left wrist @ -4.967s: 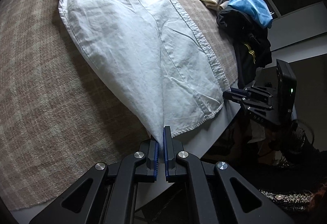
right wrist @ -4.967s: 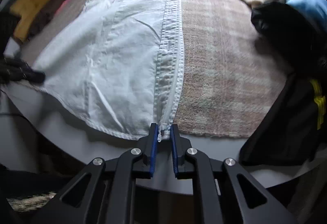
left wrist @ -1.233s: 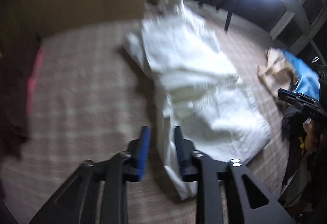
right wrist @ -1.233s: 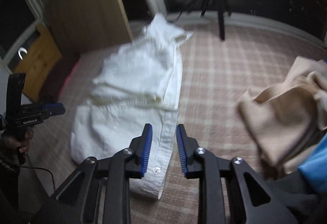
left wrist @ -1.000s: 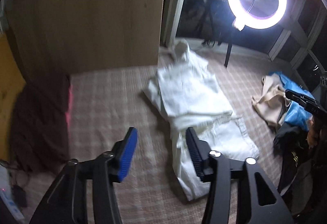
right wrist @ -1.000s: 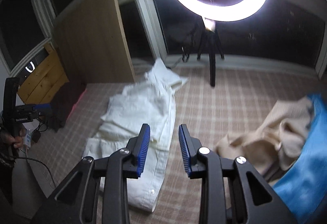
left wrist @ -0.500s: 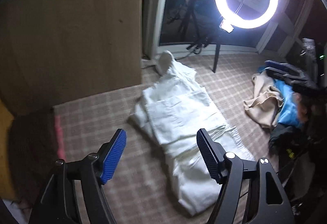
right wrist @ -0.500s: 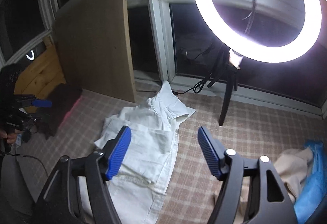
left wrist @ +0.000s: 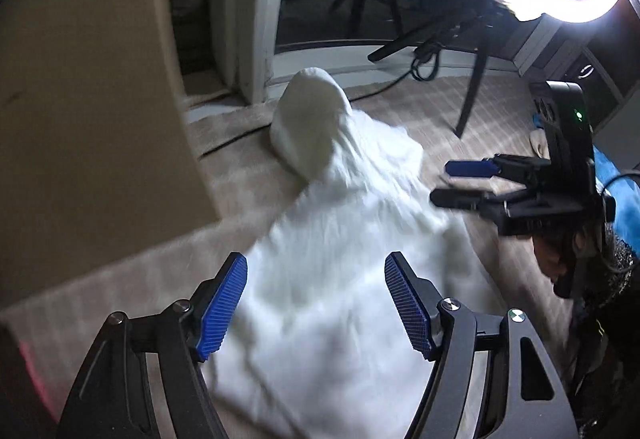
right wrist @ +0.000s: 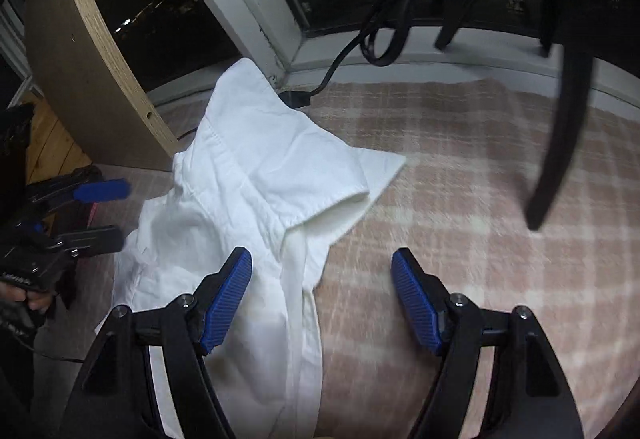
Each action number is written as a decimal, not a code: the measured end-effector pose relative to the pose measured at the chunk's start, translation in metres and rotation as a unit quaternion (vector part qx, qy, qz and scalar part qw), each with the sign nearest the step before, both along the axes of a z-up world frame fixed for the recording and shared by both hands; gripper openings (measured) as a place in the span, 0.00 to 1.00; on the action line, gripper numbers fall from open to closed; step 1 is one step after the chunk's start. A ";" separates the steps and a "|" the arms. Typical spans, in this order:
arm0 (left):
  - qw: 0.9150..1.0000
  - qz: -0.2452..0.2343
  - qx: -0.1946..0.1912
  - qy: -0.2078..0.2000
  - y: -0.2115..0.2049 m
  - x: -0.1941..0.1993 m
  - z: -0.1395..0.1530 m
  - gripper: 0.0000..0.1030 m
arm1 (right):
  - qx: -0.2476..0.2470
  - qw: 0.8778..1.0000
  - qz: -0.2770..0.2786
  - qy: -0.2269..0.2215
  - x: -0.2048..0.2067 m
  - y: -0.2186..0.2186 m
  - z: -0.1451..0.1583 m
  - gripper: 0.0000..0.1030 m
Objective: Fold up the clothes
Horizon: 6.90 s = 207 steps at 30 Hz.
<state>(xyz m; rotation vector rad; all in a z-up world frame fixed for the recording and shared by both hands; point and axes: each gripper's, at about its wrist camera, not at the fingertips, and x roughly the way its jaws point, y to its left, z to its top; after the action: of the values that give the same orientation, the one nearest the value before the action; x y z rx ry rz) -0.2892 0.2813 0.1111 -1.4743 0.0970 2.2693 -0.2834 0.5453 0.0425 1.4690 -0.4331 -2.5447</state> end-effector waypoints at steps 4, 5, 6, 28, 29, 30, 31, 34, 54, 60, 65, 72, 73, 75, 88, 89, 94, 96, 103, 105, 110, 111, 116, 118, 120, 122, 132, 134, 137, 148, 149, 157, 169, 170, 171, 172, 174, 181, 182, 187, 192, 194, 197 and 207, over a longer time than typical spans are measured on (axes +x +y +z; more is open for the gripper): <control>1.000 -0.028 -0.005 -0.010 0.015 -0.023 -0.021 0.67 | 0.005 0.999 0.036 0.016 -0.012 -0.006 -0.003 0.71; 0.999 -0.036 -0.006 -0.012 0.019 -0.027 -0.027 0.67 | 0.004 0.999 0.048 0.021 -0.014 -0.009 -0.003 0.71; 0.999 -0.042 -0.007 -0.015 0.021 -0.029 -0.031 0.65 | 0.002 0.998 0.059 0.026 -0.015 -0.012 -0.002 0.72; 0.990 -0.126 0.012 0.055 0.031 0.082 0.062 0.09 | -0.030 0.969 0.130 0.208 0.099 -0.057 0.118 0.06; 0.990 -0.127 0.015 0.061 0.030 0.091 0.070 0.09 | -0.029 0.967 0.135 0.213 0.108 -0.061 0.125 0.06; 0.989 -0.129 0.020 0.064 0.032 0.097 0.075 0.09 | -0.031 0.965 0.140 0.220 0.120 -0.063 0.133 0.06; 0.989 -0.128 0.025 0.067 0.033 0.105 0.080 0.09 | -0.028 0.964 0.143 0.224 0.129 -0.065 0.139 0.06; 0.988 -0.127 0.040 0.077 0.037 0.129 0.094 0.09 | -0.031 0.961 0.147 0.232 0.163 -0.065 0.154 0.06; 0.992 -0.078 0.070 -0.064 -0.011 0.349 0.062 0.21 | 0.052 0.958 0.234 0.157 0.357 -0.129 0.077 0.06; 0.996 -0.008 0.079 -0.038 -0.046 0.316 0.049 0.24 | 0.136 0.940 0.290 0.115 0.372 -0.142 0.056 0.07; 0.994 0.029 0.089 -0.060 -0.059 0.270 0.018 0.29 | 0.180 0.932 0.306 0.070 0.390 -0.131 0.061 0.22; 0.986 0.030 0.126 -0.103 -0.062 0.260 -0.015 0.36 | -0.016 0.989 0.112 0.091 0.353 -0.044 0.084 0.53; 0.985 0.030 0.136 -0.105 -0.063 0.261 -0.015 0.36 | -0.048 0.990 0.098 0.084 0.347 -0.036 0.079 0.53; 0.984 0.030 0.143 -0.106 -0.064 0.263 -0.015 0.36 | -0.098 0.990 0.075 0.065 0.330 -0.022 0.066 0.53; 0.975 0.037 0.188 -0.116 -0.057 0.280 0.006 0.02 | -0.058 0.990 0.124 -0.016 0.277 -0.056 0.060 0.05; 0.974 0.037 0.195 -0.112 -0.056 0.286 0.010 0.02 | -0.048 0.990 0.133 -0.008 0.277 -0.055 0.071 0.05; 0.973 0.045 0.174 -0.143 -0.050 0.298 -0.033 0.06 | -0.009 0.990 0.126 -0.064 0.271 -0.052 0.053 0.06; 0.976 0.058 0.156 -0.141 -0.057 0.297 -0.035 0.19 | 0.007 0.986 0.127 -0.110 0.270 -0.061 0.026 0.10; 0.992 0.040 0.108 -0.051 -0.064 0.295 0.034 0.19 | 0.052 0.995 0.087 -0.001 0.276 -0.050 0.093 0.13; 0.993 0.019 0.114 -0.025 -0.052 0.283 0.044 0.19 | 0.055 0.994 0.088 0.038 0.266 -0.063 0.104 0.13; 0.993 -0.017 0.117 -0.019 -0.007 0.239 0.023 0.19 | 0.055 0.991 0.115 0.048 0.229 -0.111 0.074 0.13; 0.993 -0.021 0.112 -0.019 -0.001 0.232 0.016 0.19 | 0.054 0.990 0.120 0.043 0.220 -0.117 0.062 0.13; 0.994 0.002 0.099 -0.044 -0.014 0.203 -0.037 0.02 | 0.083 0.989 0.123 0.016 0.198 -0.113 0.018 0.08; 0.990 0.016 0.128 -0.058 -0.025 0.202 -0.035 0.02 | 0.097 0.988 0.122 0.005 0.191 -0.108 0.001 0.07; 0.990 0.023 0.129 -0.044 -0.031 0.208 -0.020 0.01 | 0.110 0.989 0.101 0.013 0.197 -0.100 0.016 0.10; 0.991 0.020 0.131 -0.020 -0.029 0.209 -0.007 0.11 | 0.112 0.989 0.086 0.032 0.202 -0.096 0.029 0.11; 0.996 -0.010 0.090 0.001 -0.019 0.216 -0.001 0.20 | 0.121 0.989 0.089 0.012 0.193 -0.101 0.003 0.25; 0.995 -0.011 0.094 0.003 -0.025 0.227 0.007 0.21 | 0.128 0.990 0.061 0.010 0.207 -0.090 0.020 0.27; 0.995 -0.013 0.101 0.007 -0.034 0.243 0.019 0.28 | 0.075 0.996 0.042 0.012 0.250 -0.071 0.043 0.32; 0.994 -0.066 0.040 -0.073 -0.020 0.306 -0.035 0.29 | 0.004 0.998 0.064 -0.008 0.359 -0.119 0.022 0.37; 0.994 -0.069 0.043 -0.068 -0.025 0.309 -0.038 0.29 | 0.025 0.996 0.077 -0.032 0.362 -0.128 0.012 0.33; 0.997 -0.050 0.050 -0.044 -0.034 0.327 -0.003 0.31 | 0.009 0.998 0.038 -0.057 0.408 -0.126 0.048 0.39; 0.991 -0.103 0.035 -0.073 -0.004 0.310 -0.023 0.31 | 0.066 0.992 0.043 -0.097 0.420 -0.171 0.039 0.05; 0.991 -0.105 0.035 -0.074 -0.006 0.310 -0.024 0.31 | 0.070 0.992 0.050 -0.090 0.423 -0.170 0.044 0.04; 0.992 -0.103 0.027 -0.074 -0.008 0.309 -0.026 0.31 | 0.084 0.991 0.061 -0.079 0.429 -0.169 0.052 0.03; 0.992 -0.100 0.019 -0.074 -0.009 0.309 -0.028 0.31 | 0.099 0.990 0.071 -0.067 0.434 -0.169 0.060 0.03; 0.992 -0.094 0.021 -0.081 -0.015 0.308 -0.033 0.32 | 0.119 0.987 0.070 -0.086 0.437 -0.164 0.052 0.03; 0.996 -0.040 0.046 -0.068 -0.071 0.326 0.010 0.33 | 0.079 0.986 0.086 -0.120 0.450 -0.149 0.078 0.13; 0.997 -0.024 0.047 -0.061 -0.087 0.332 0.022 0.34 | 0.077 0.988 0.089 -0.104 0.457 -0.144 0.095 0.16; 0.997 0.044 0.065 -0.027 -0.152 0.350 0.064 0.42 | 0.095 0.994 0.038 -0.044 0.477 -0.097 0.173 0.48; 0.994 0.036 0.097 -0.017 -0.131 0.347 0.061 0.42 | 0.008 0.997 0.033 -0.063 0.462 -0.087 0.154 0.54; 0.993 0.004 0.114 -0.021 -0.100 0.340 0.052 0.42 | 0.014 0.996 0.045 -0.077 0.455 -0.110 0.127 0.54; 0.989 -0.046 0.137 -0.041 -0.054 0.325 0.031 0.42 | 0.039 0.992 0.074 -0.091 0.443 -0.146 0.088 0.54; 0.991 -0.046 0.069 -0.110 -0.021 0.295 -0.028 0.35 | 0.271 0.952 0.136 -0.032 0.439 -0.158 0.116 0.03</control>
<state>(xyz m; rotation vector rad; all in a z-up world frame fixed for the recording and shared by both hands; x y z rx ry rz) 0.0061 0.2602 0.0833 -1.5992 -0.0544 1.9855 0.1552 0.3873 0.1587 1.6339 0.4755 -2.4989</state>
